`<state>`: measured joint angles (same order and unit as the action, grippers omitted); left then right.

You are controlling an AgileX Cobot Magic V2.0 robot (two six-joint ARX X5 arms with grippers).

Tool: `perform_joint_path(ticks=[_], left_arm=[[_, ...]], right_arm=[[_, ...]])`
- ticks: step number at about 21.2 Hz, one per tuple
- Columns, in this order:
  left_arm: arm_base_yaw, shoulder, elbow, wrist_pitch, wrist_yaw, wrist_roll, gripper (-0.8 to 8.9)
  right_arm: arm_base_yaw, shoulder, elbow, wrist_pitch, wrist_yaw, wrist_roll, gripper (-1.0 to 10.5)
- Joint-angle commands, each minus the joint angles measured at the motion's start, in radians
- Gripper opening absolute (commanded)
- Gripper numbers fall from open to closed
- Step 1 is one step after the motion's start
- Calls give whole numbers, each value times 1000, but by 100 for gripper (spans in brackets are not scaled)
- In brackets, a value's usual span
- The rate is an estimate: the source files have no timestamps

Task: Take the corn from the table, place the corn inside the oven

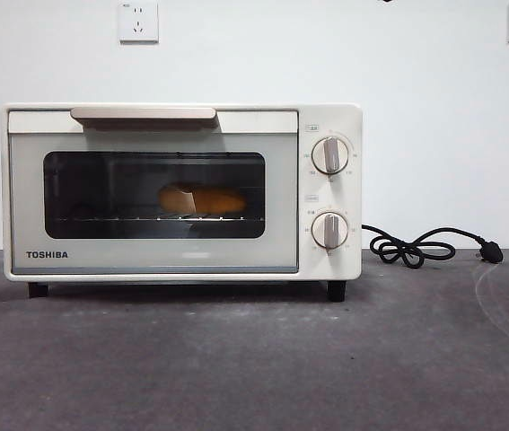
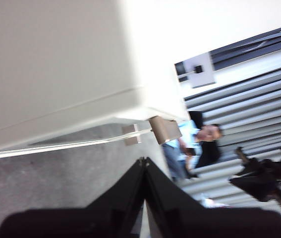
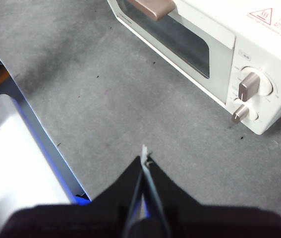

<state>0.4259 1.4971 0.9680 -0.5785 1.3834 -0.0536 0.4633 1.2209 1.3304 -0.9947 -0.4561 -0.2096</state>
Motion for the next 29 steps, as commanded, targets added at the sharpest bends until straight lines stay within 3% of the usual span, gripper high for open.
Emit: perform_joint_path(ticks=[1, 7, 14, 17, 22, 29], left_arm=[[-2, -106, -1, -37, -96, 5, -8], [-22, -400, -1, -121, -323, -3, -8], [-98, -821, -1, -203, -755, -113, -8], [-121, -970, -1, -224, -895, -130, -8], [-126, -1101, -1, -245, -920, -130, -8], [-126, -1114, -1, -378, -880, -129, -4]], right_arm=[[0, 1, 1, 15, -2, -7, -16], [0, 1, 1, 32, 79, -3, -16], [0, 1, 1, 45, 237, 36, -16], [0, 1, 1, 60, 294, 53, -15], [0, 1, 1, 59, 334, 53, -11], [0, 1, 1, 60, 335, 52, -11]])
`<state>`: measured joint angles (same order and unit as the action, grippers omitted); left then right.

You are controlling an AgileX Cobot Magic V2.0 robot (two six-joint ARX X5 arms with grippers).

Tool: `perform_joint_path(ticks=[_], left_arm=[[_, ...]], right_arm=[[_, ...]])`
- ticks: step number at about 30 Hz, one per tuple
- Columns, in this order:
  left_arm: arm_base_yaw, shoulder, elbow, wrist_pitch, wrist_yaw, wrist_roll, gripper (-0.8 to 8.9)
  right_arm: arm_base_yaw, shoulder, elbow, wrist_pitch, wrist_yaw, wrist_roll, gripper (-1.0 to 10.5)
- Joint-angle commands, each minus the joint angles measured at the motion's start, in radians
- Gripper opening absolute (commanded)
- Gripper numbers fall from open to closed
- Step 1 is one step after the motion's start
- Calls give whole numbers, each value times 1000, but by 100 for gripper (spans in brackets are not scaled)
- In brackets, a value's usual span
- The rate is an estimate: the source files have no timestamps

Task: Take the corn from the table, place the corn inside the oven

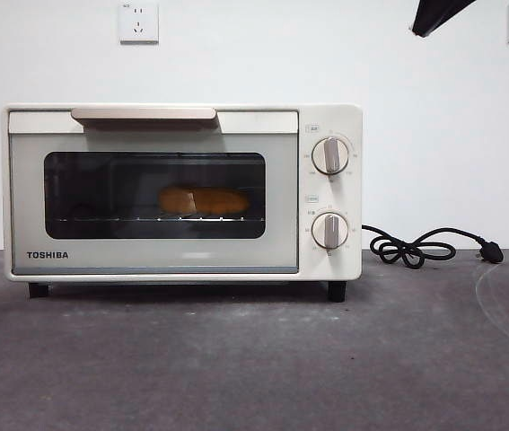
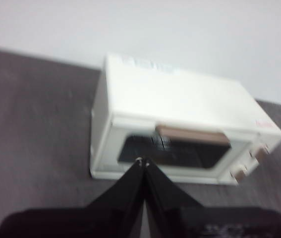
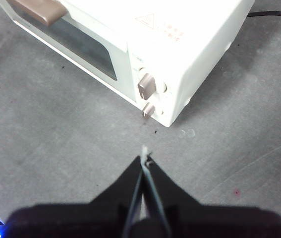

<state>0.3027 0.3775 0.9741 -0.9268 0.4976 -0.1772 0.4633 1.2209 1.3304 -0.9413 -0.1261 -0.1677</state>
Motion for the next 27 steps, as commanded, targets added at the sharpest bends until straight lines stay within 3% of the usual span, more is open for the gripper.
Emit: perform_joint_path(ticks=[1, 14, 20, 27], left_arm=[[-3, 16, -7, -48, -1, -2, -4], [-20, 220, -7, -68, -15, -2, -4], [-92, 130, -7, -29, -110, 20, -4], [-220, 0, -8, 27, -105, 21, -4]], right_arm=[[0, 1, 1, 6, 5, 10, -11], [0, 1, 1, 6, 5, 10, -11], [0, 1, 1, 7, 5, 10, -11], [0, 1, 1, 6, 5, 10, -11]])
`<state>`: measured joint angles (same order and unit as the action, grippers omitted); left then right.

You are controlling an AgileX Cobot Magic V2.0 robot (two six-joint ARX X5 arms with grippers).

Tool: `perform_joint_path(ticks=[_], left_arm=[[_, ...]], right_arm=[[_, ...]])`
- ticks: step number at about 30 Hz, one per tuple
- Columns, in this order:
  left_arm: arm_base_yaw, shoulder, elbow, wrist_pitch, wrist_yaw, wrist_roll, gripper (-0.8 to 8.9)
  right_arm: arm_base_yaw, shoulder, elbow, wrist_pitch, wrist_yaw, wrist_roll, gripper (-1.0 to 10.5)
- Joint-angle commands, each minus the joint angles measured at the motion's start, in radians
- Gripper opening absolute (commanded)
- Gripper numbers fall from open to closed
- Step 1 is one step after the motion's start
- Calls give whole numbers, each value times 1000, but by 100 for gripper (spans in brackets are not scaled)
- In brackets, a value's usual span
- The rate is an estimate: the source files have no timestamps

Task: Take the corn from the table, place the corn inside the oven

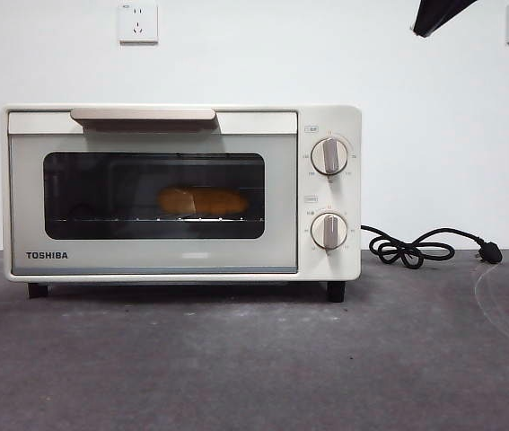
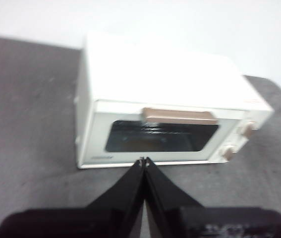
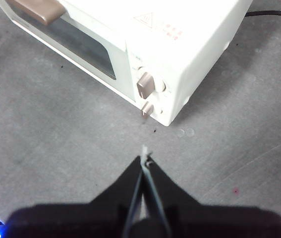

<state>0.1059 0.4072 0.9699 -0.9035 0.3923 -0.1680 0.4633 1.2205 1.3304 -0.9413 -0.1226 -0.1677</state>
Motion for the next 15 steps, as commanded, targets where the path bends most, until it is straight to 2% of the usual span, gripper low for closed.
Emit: perform_joint_path(ticks=[1, 4, 6, 10, 15], left_arm=[[-32, -48, -3, 1, 0, 10, -4], [-45, -98, -6, -7, -2, -7, -4], [-48, -130, -20, 28, -28, 22, -4], [-48, -221, -121, 248, -77, 49, -4], [-78, -336, -352, 578, -138, 93, -4]], right_arm=[[0, 1, 1, 6, 1, 10, -11], [0, 1, 1, 7, 1, 10, -11], [0, 1, 1, 6, 1, 10, -11], [0, 1, 1, 6, 1, 10, -11], [0, 1, 1, 7, 1, 10, -11]])
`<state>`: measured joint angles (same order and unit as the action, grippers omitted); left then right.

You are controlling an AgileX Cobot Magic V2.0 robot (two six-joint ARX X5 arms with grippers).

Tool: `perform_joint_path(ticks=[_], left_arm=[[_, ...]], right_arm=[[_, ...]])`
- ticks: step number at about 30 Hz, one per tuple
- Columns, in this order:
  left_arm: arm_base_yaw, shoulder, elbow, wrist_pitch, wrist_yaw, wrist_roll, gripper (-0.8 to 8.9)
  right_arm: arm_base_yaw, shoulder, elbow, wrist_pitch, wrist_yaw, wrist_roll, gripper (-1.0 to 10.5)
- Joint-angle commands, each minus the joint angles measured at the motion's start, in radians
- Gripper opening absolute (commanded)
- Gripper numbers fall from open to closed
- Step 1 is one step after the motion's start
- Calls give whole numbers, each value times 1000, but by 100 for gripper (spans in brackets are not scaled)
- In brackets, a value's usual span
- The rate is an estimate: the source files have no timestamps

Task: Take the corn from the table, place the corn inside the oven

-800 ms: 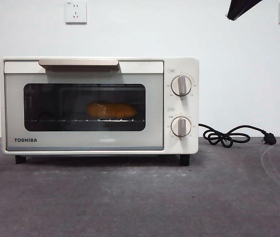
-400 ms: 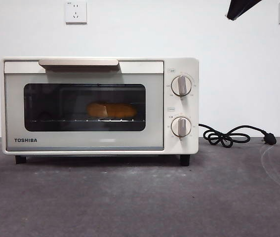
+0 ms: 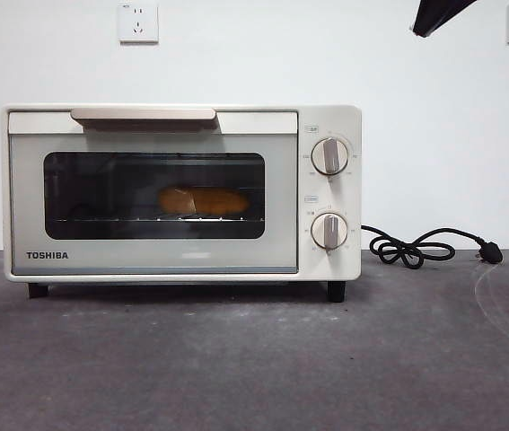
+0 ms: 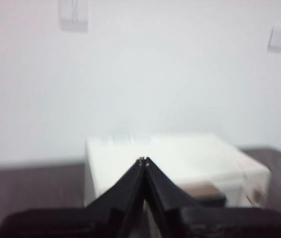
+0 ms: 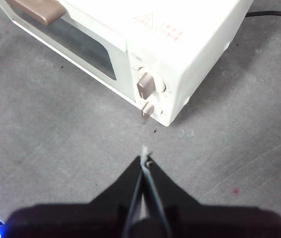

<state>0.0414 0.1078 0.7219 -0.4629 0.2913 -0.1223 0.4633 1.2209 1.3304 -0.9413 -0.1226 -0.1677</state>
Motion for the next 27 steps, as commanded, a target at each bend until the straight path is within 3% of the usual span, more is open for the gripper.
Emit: perform_joint_path(ticks=[1, 5, 8, 12, 27], left_arm=[[-21, -55, -157, 199, -57, 57, -4], [-48, -98, -329, 347, -172, 84, -4], [-65, -99, -409, 351, -290, 90, -4], [-82, -101, -502, 351, -371, 90, -4], [-94, -101, -690, 274, -362, 78, -4]], right_arm=[[0, 1, 1, 6, 1, 10, -11], [0, 1, 1, 6, 1, 10, -11], [0, 1, 1, 6, 1, 10, -11], [0, 1, 1, 6, 1, 10, -11], [0, 1, 1, 6, 1, 10, -11]])
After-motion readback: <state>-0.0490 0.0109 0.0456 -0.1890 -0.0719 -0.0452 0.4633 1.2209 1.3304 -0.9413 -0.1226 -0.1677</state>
